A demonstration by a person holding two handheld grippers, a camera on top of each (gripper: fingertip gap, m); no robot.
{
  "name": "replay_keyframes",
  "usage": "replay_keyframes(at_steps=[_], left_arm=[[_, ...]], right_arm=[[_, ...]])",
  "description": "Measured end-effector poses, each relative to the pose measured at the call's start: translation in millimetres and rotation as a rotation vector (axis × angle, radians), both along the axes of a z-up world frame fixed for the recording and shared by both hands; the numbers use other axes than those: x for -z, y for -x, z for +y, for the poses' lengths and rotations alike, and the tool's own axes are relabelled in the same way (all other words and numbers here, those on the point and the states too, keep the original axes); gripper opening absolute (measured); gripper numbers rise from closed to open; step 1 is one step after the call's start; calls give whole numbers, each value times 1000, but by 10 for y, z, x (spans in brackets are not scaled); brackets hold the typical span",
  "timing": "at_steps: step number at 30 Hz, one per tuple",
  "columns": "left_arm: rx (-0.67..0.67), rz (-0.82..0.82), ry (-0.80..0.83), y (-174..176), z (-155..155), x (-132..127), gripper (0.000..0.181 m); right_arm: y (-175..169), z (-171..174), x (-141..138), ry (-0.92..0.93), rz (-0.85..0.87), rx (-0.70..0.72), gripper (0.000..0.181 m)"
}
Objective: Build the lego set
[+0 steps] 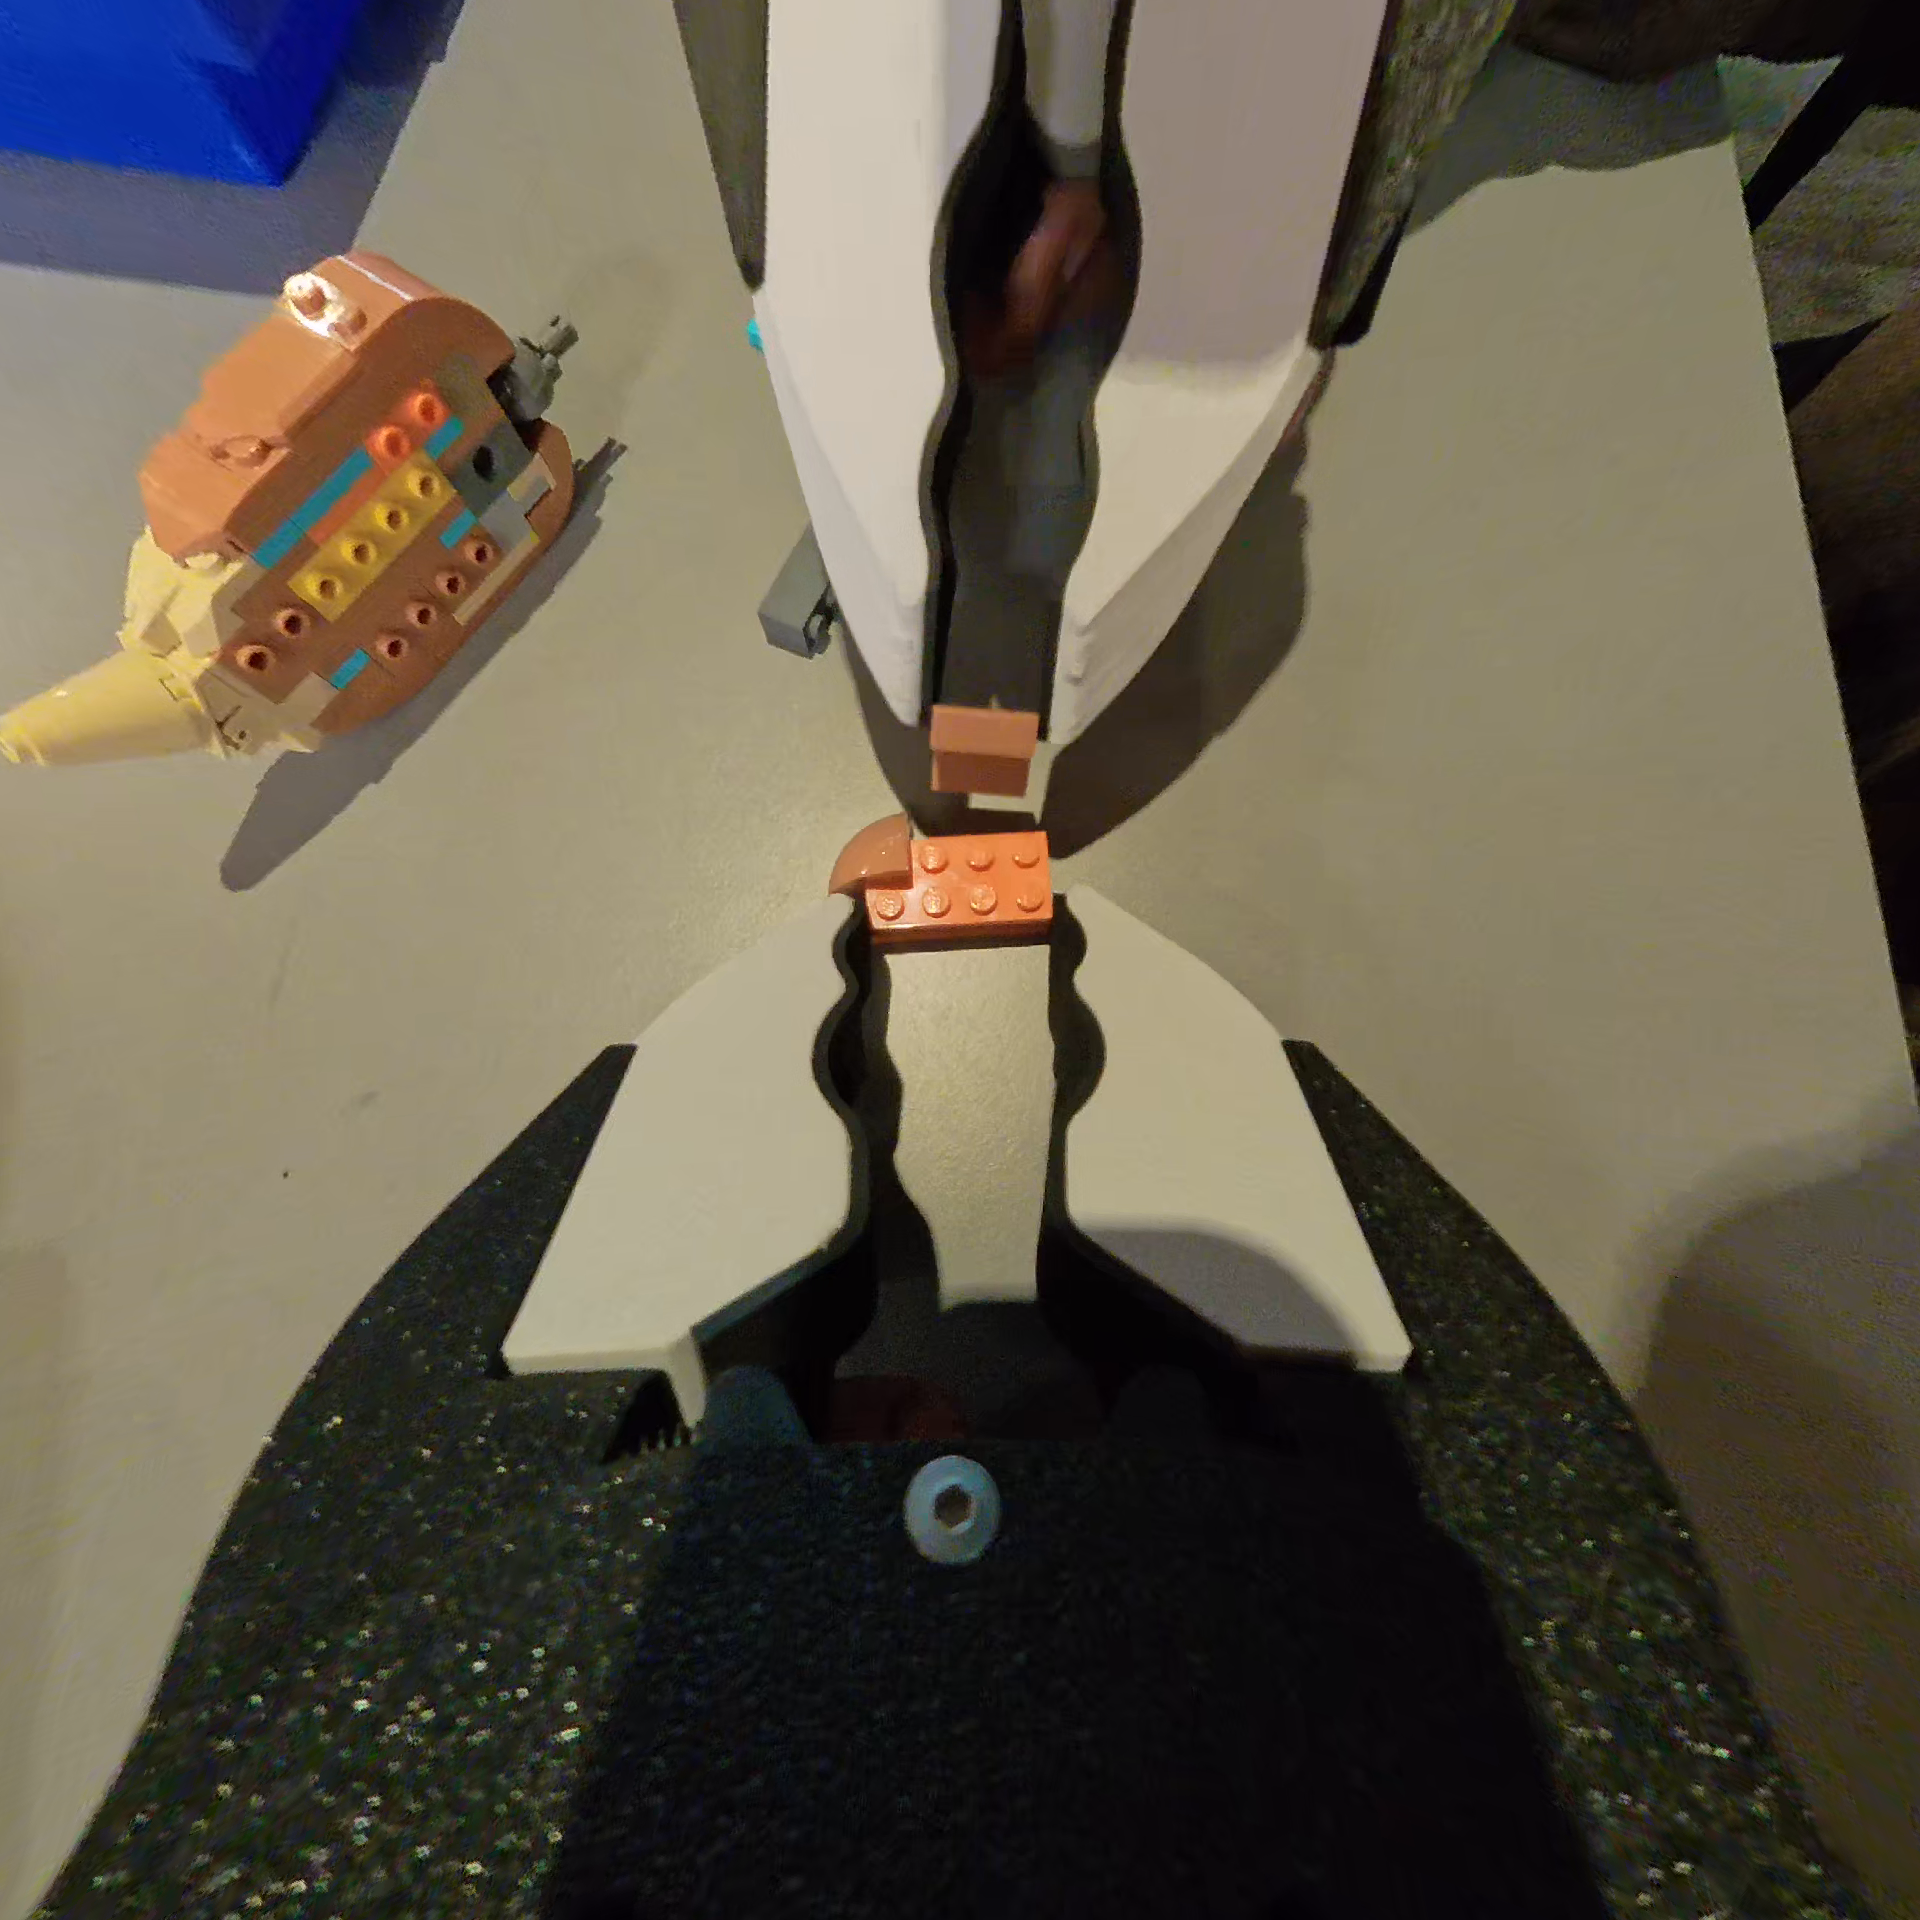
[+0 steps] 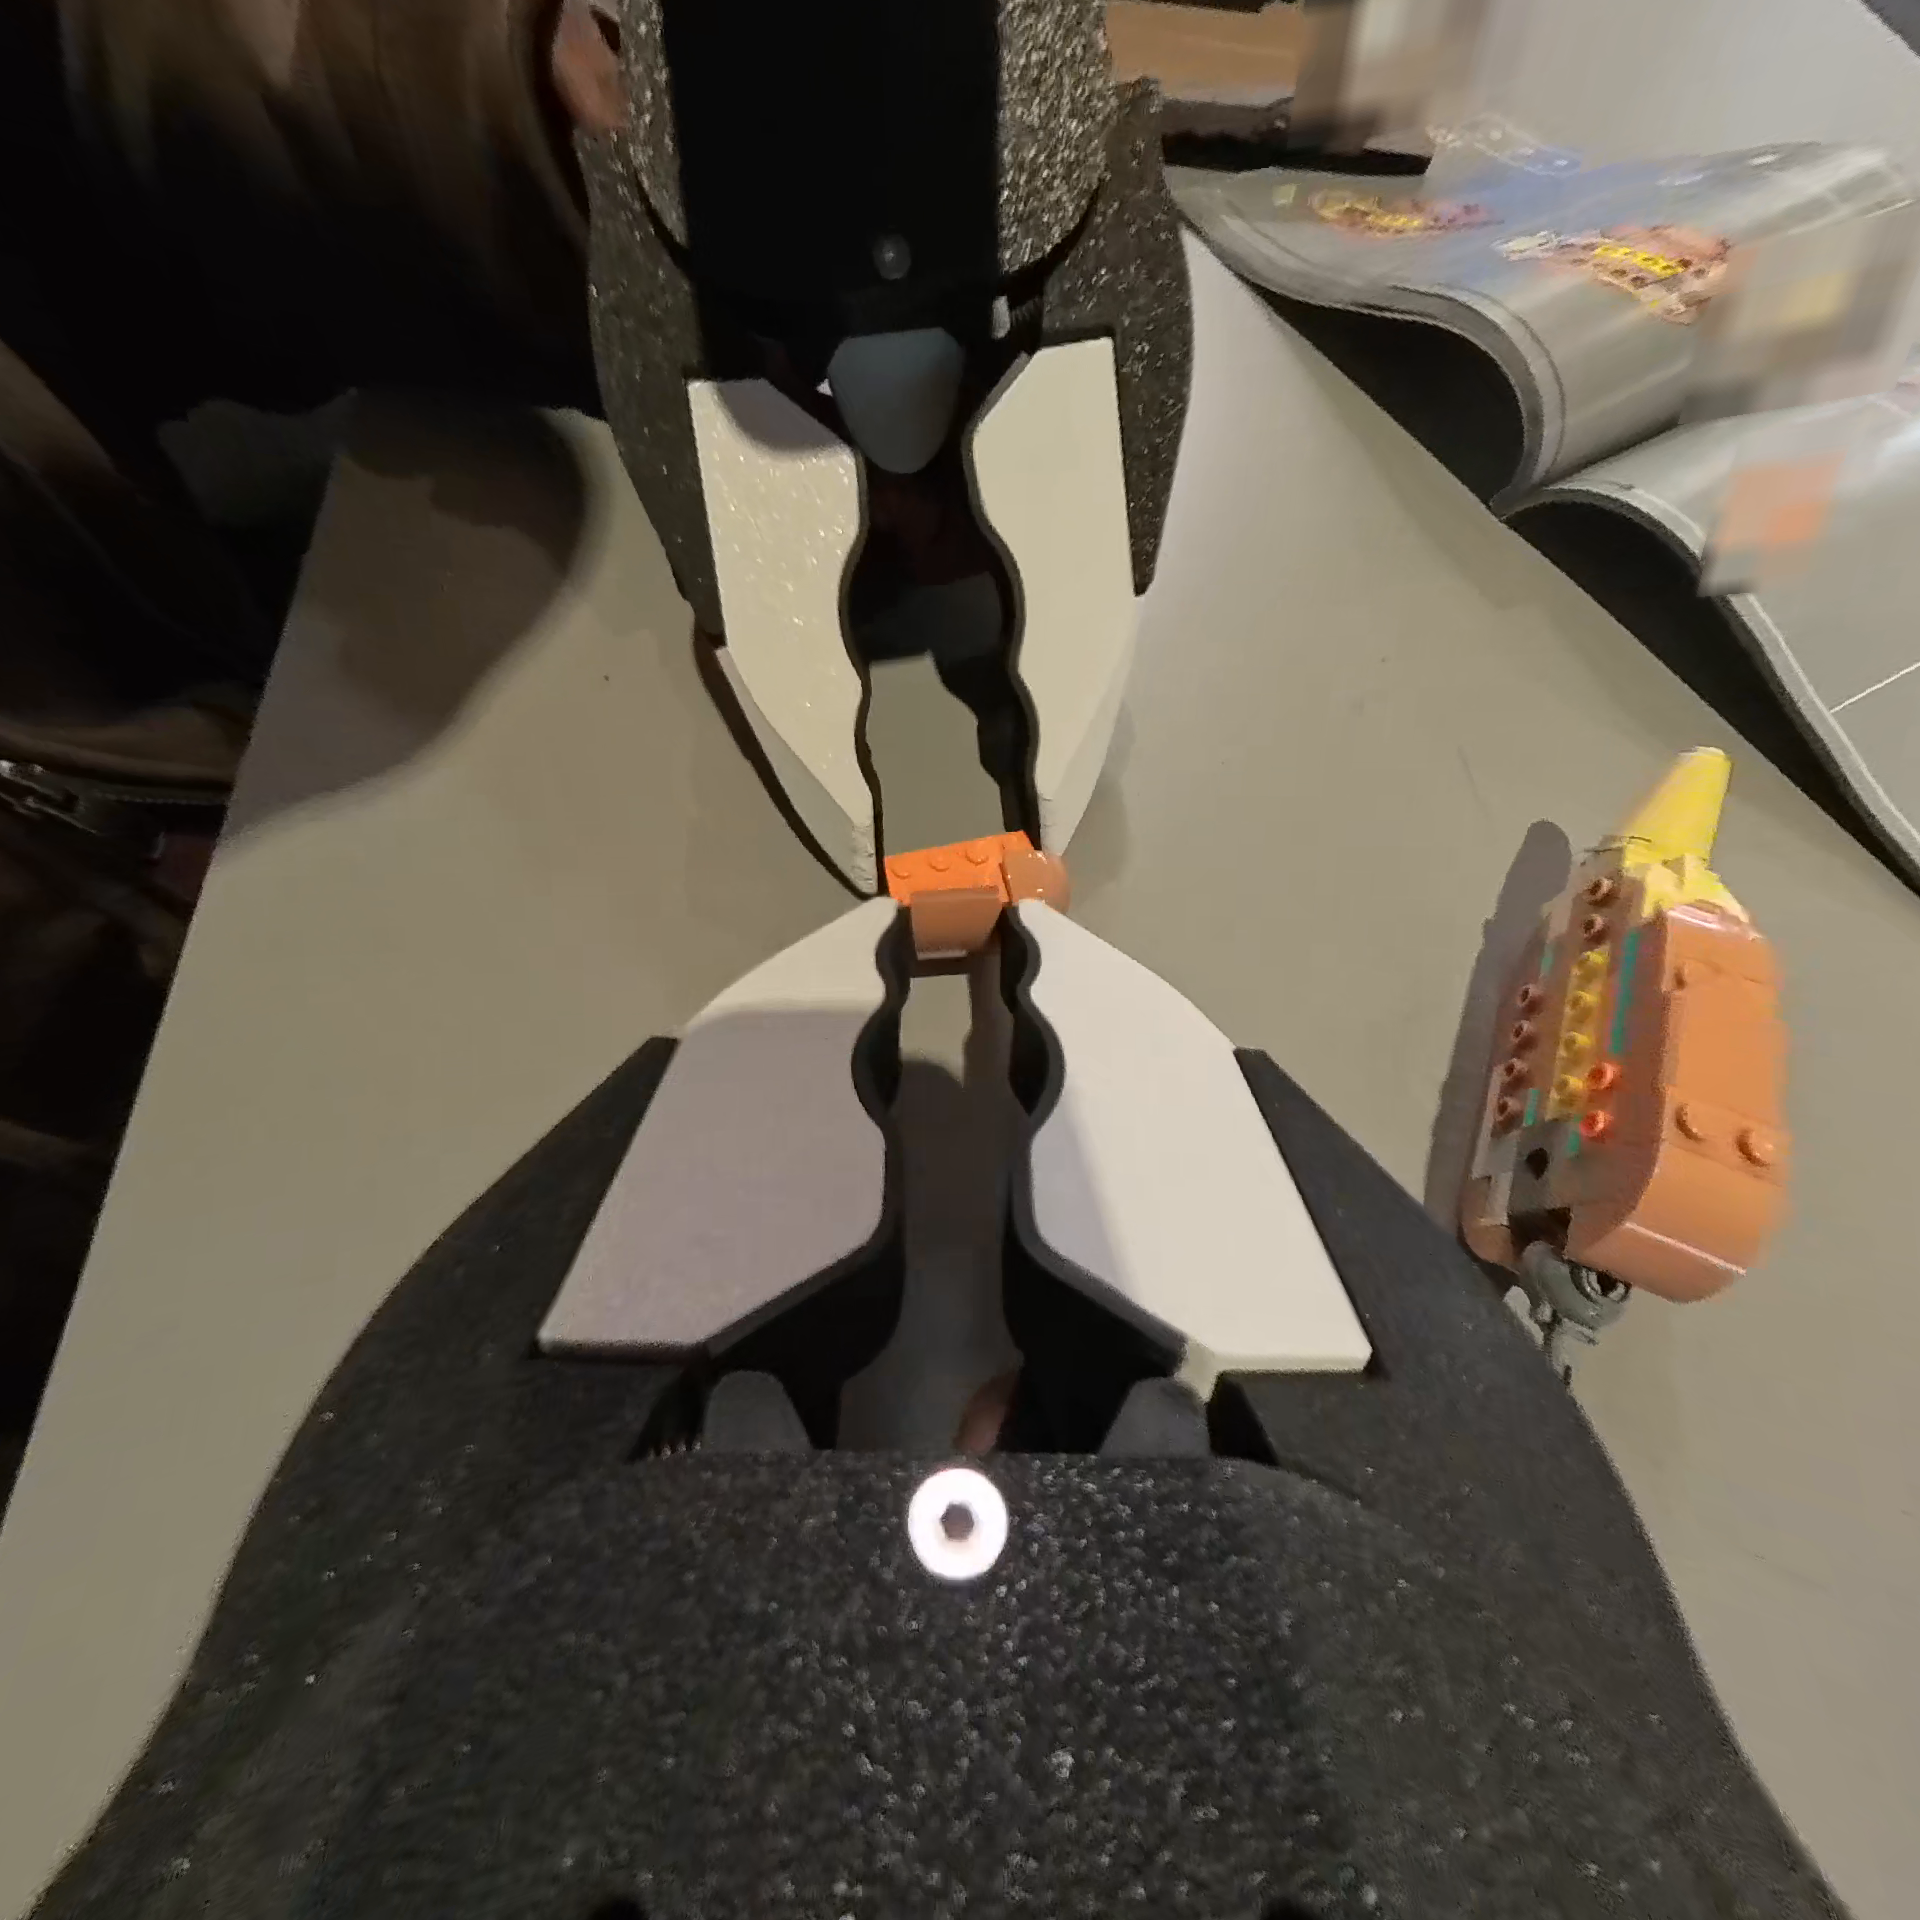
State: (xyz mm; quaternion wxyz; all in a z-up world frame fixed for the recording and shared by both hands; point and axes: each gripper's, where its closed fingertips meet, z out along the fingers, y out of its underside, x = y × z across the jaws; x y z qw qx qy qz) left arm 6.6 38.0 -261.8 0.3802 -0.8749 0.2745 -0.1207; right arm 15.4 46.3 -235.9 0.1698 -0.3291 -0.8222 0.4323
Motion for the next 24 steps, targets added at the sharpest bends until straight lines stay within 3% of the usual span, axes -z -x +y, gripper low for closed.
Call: replay_keyframes(at_steps=[14,24], left_arm=[[17,-105,-47,-90,13,-140,33],[32,-226,-108,-87,4,-310,33]], right_arm=[[26,-66,-18,-56,30,-18,16],[50,-78,-189,33,84,-10,16]])
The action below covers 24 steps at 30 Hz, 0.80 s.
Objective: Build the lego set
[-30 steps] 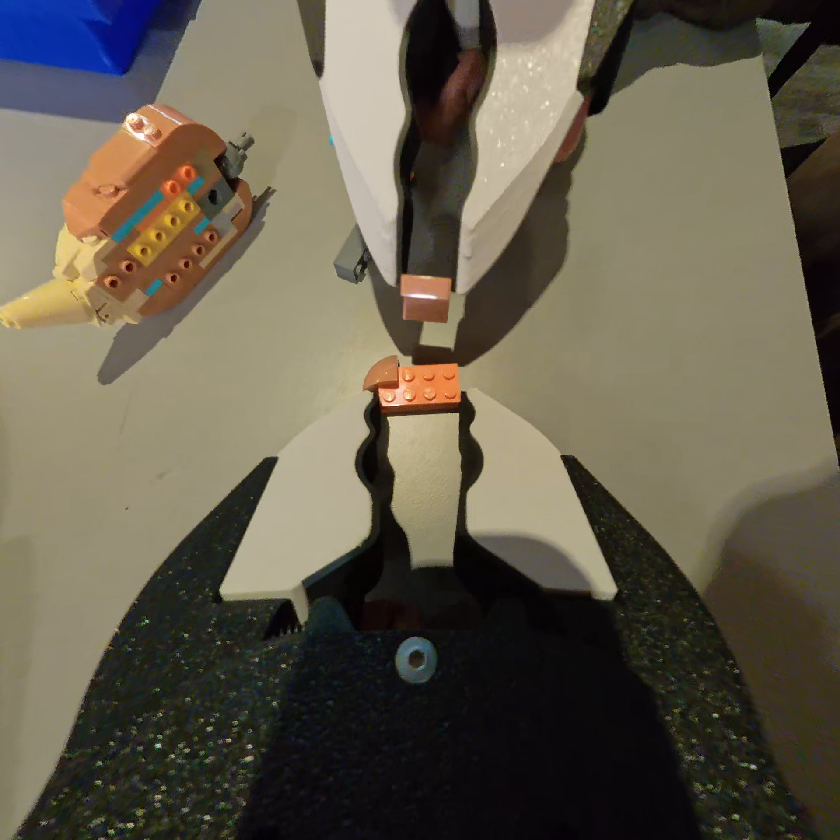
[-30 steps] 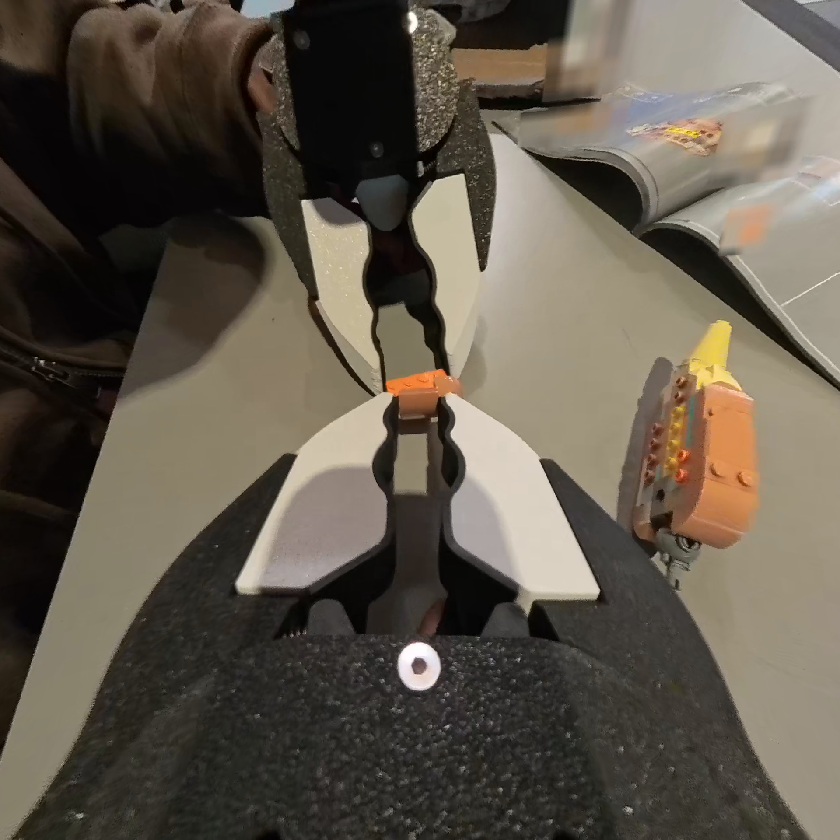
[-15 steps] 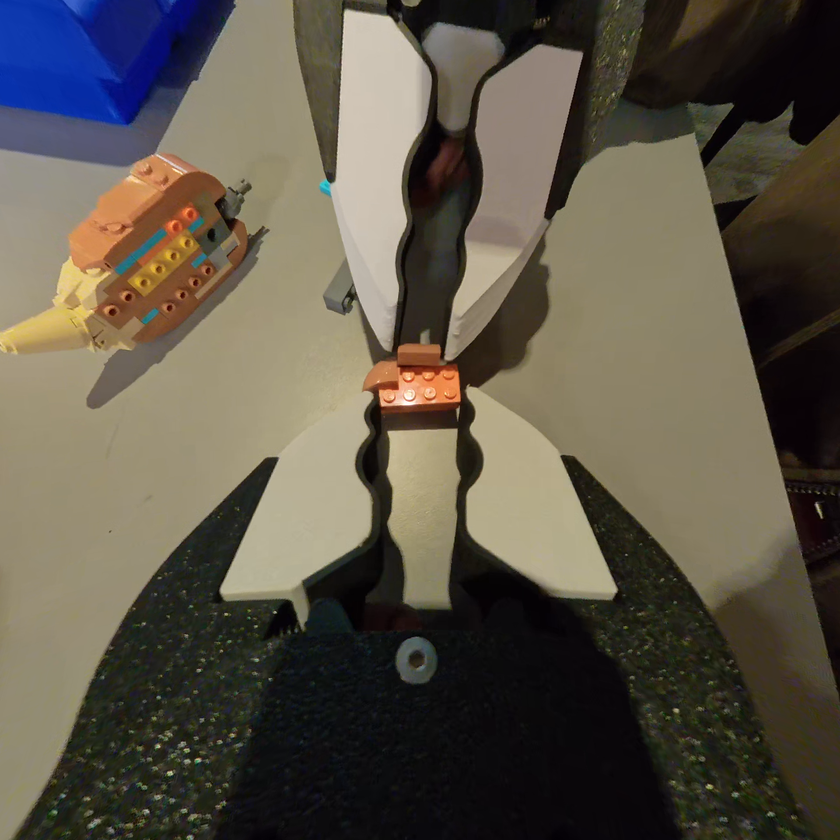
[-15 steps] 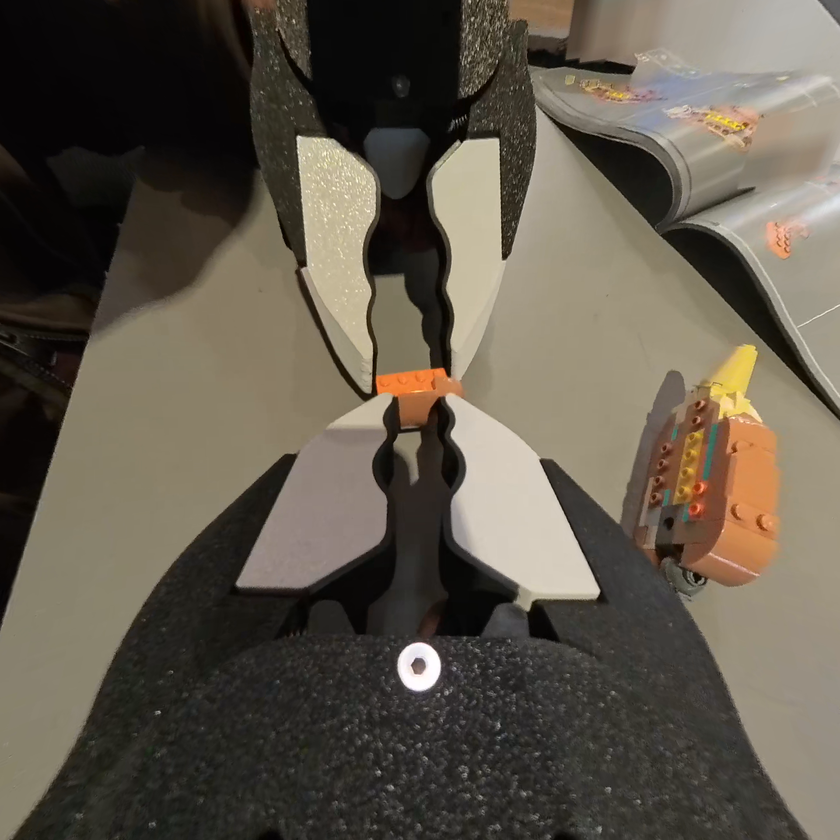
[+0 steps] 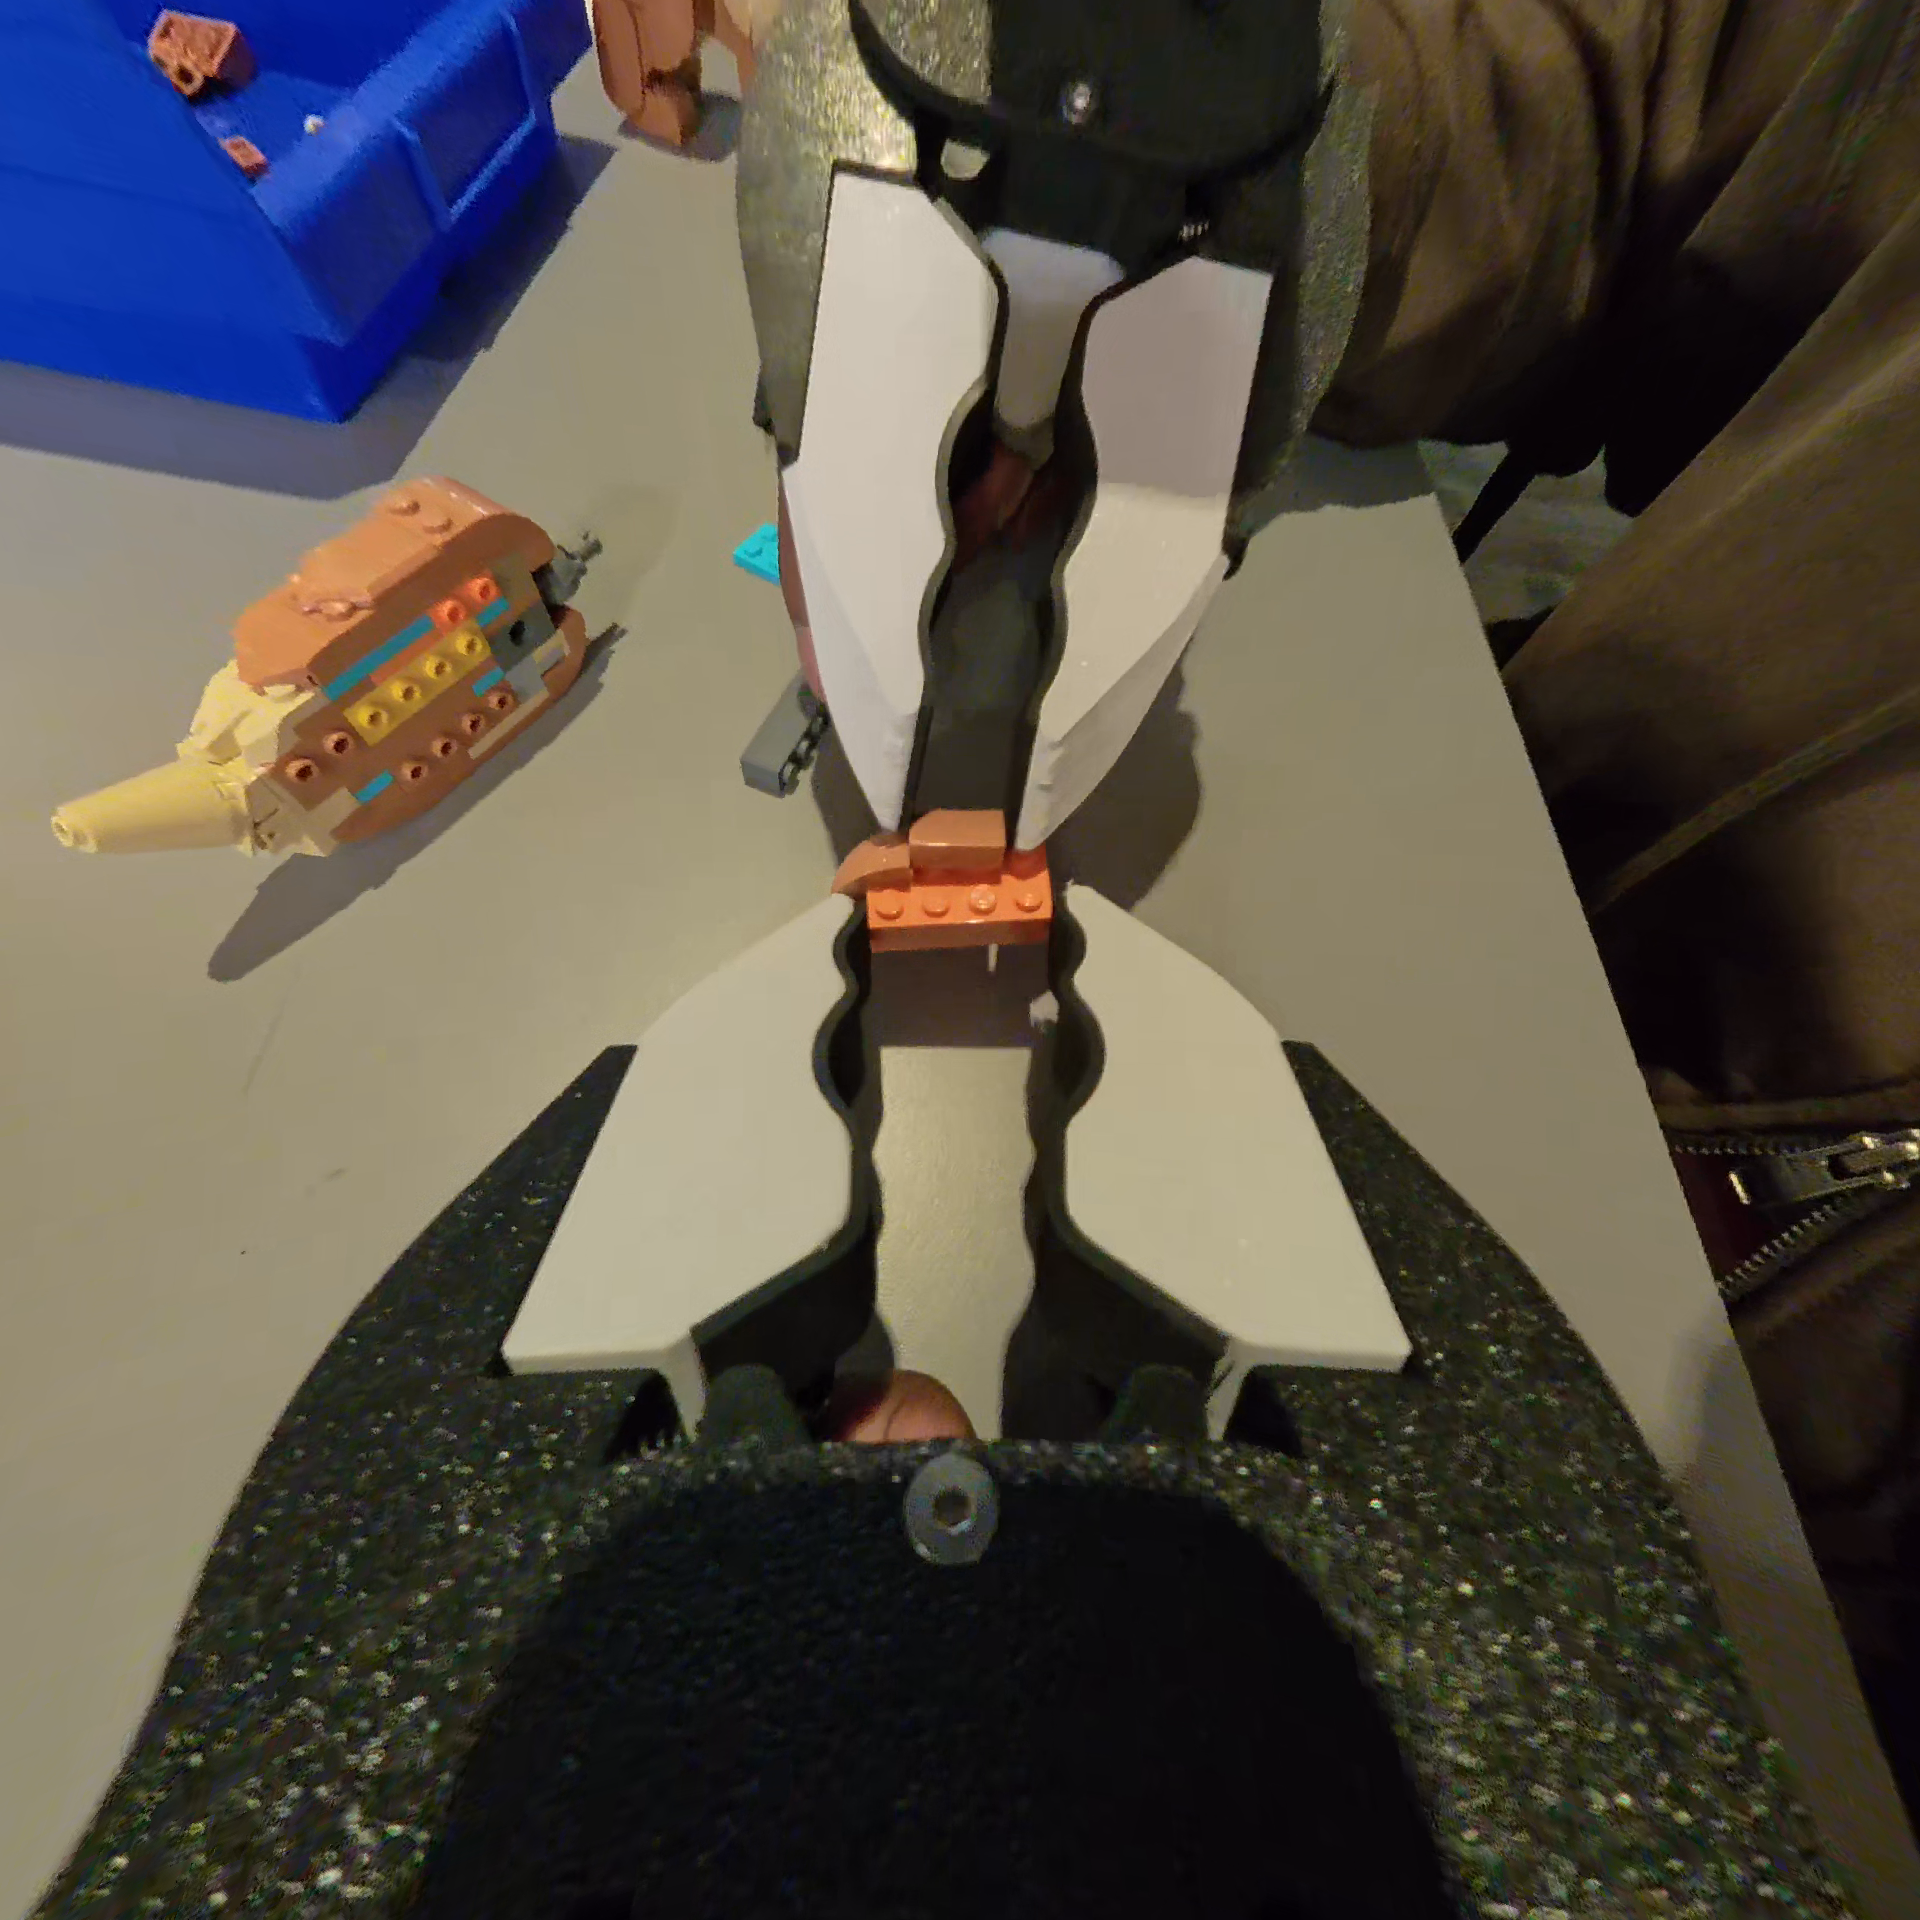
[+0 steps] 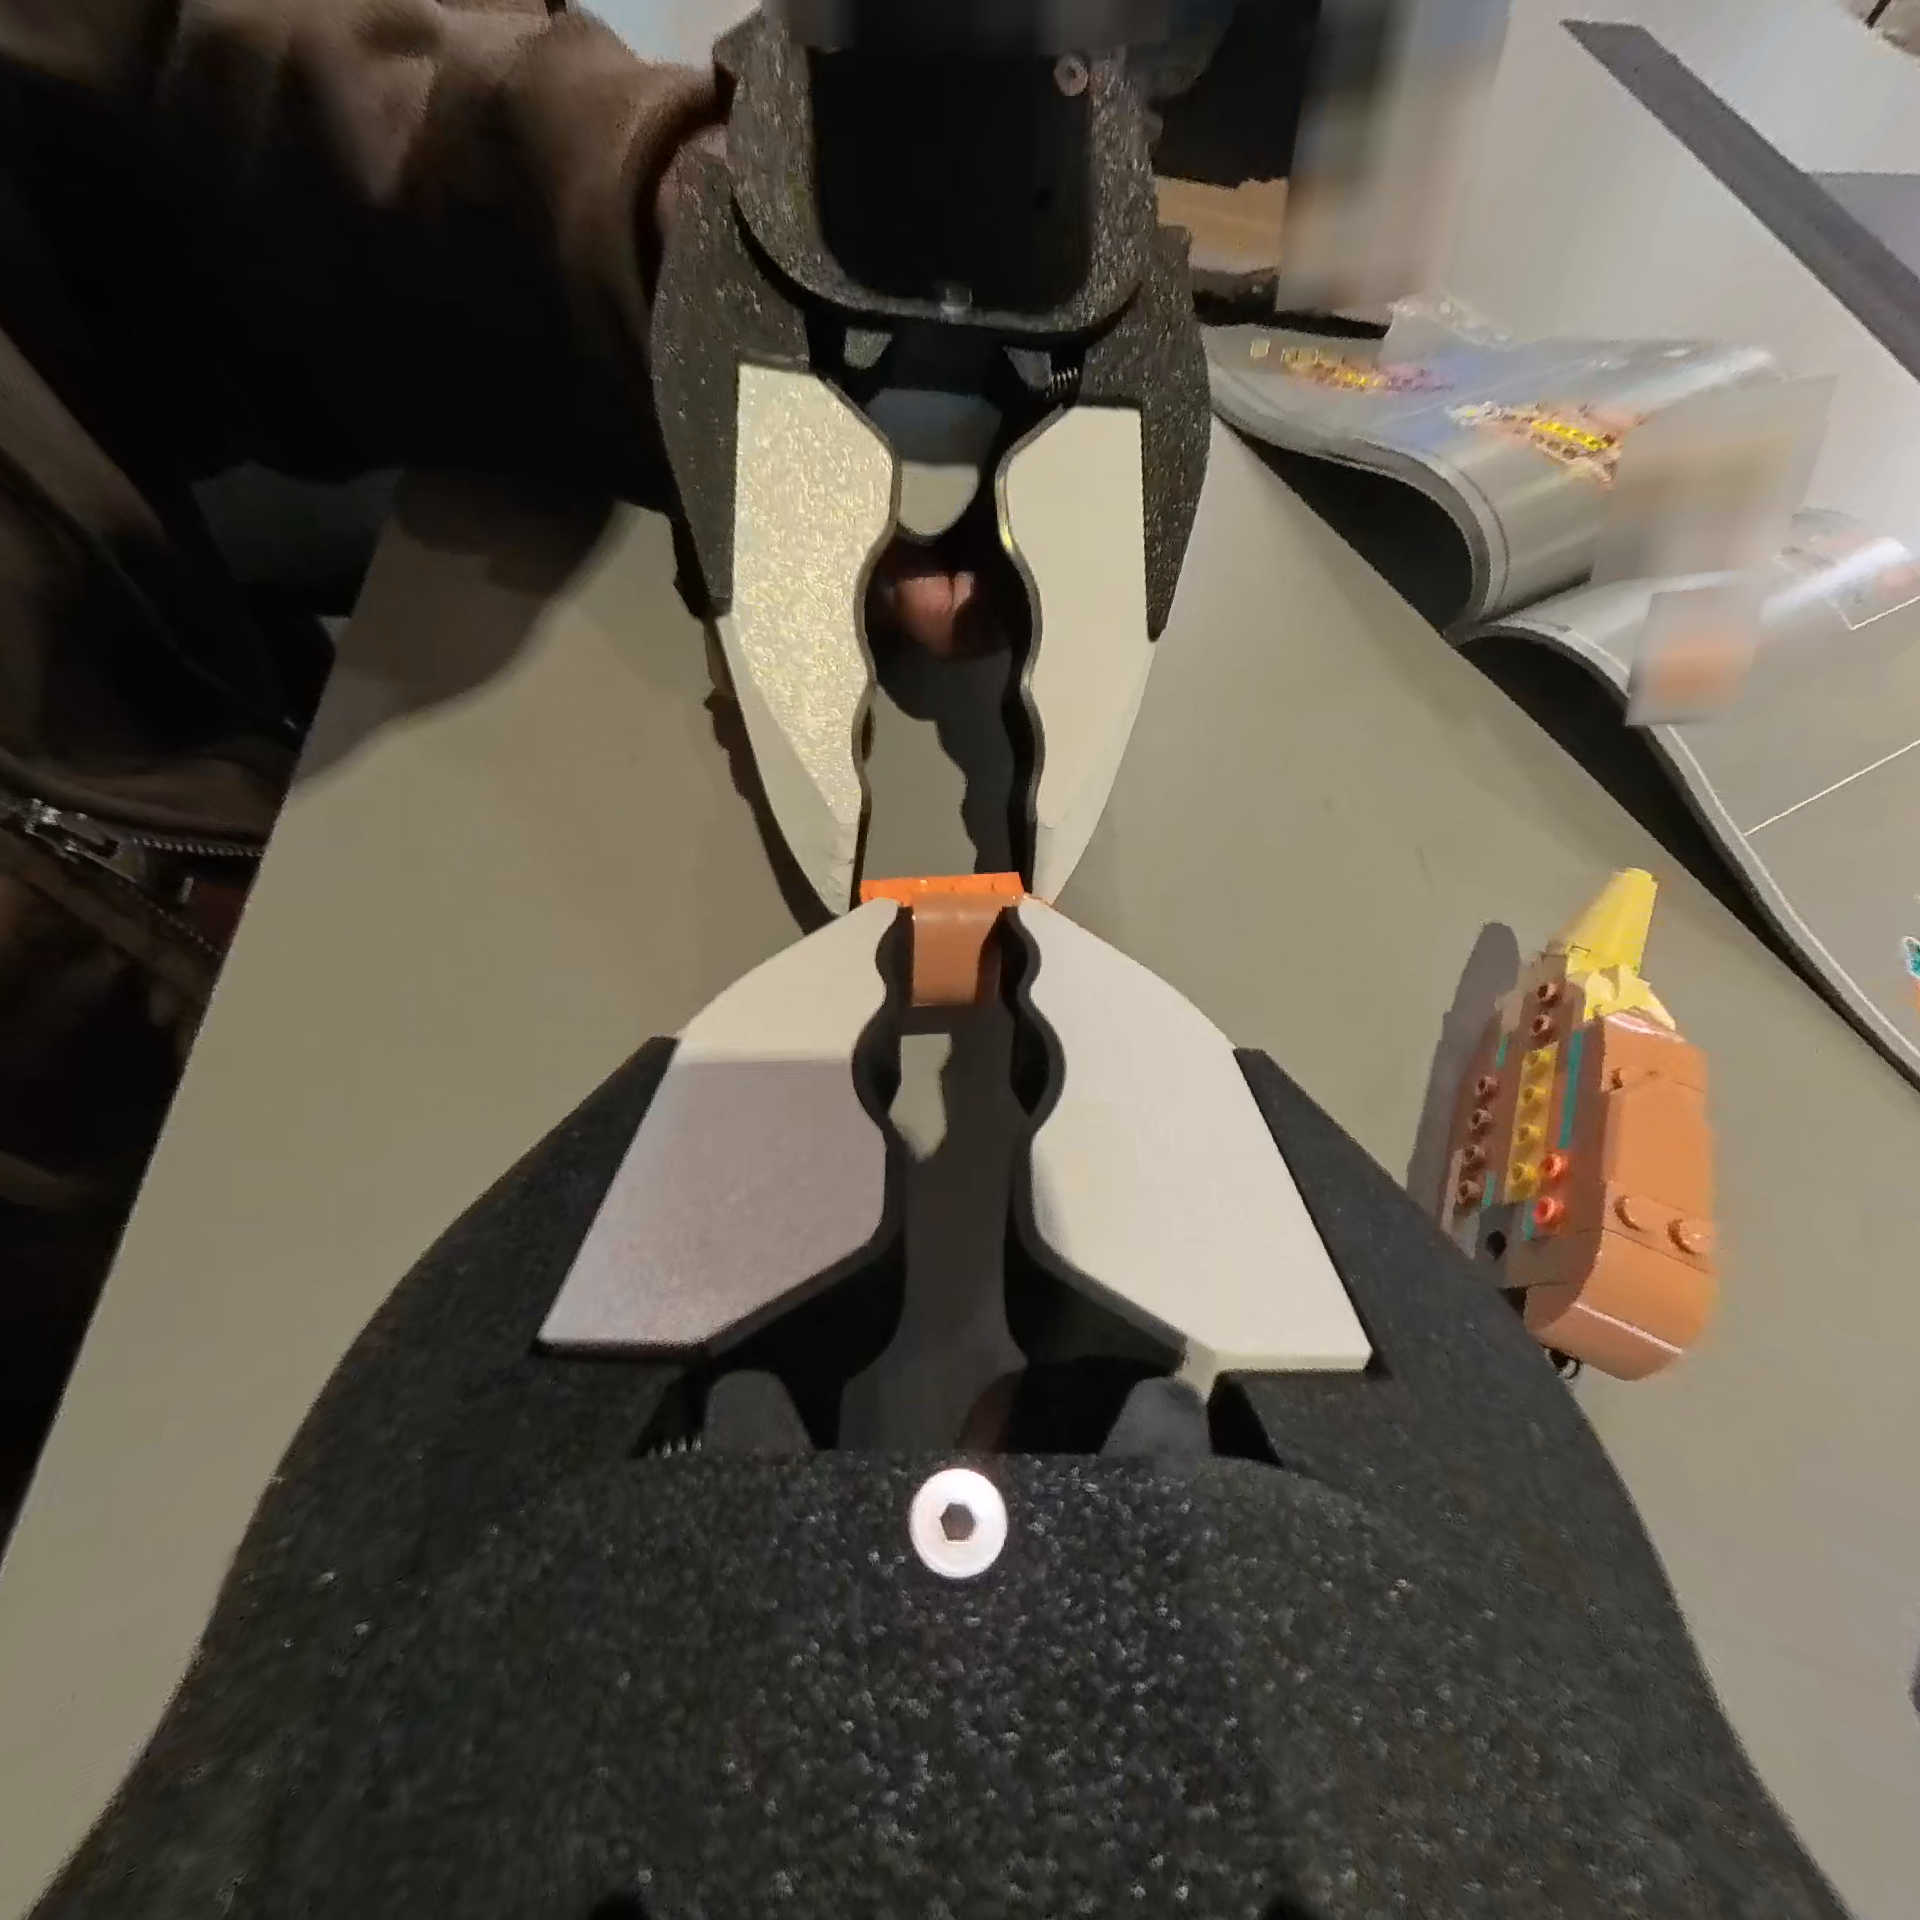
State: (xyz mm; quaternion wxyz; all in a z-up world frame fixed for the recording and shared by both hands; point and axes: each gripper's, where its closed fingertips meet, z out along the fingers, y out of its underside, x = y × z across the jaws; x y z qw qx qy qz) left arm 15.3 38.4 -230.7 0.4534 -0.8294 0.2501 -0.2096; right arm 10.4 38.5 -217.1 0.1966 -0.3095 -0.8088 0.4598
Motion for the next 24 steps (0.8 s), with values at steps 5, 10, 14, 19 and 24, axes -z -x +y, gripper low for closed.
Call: replay_keyframes(at_steps=[5,10,14,19,24], left_arm=[[13,-77,-59,-12,2,-129,33],[30,-177,-129,-38,4,-293,33],[31,-263,-182,-28,2,-424,33],[36,-332,-226,-15,-15,-526,33],[39,-363,-237,-15,-23,-563,33]], right_arm=[[-1,-7,-140,56,30,1,16],[-4,-23,-308,121,51,0,16],[11,-25,-436,177,66,7,16],[26,-40,-536,218,81,13,16],[36,-52,-570,237,81,16,16]])
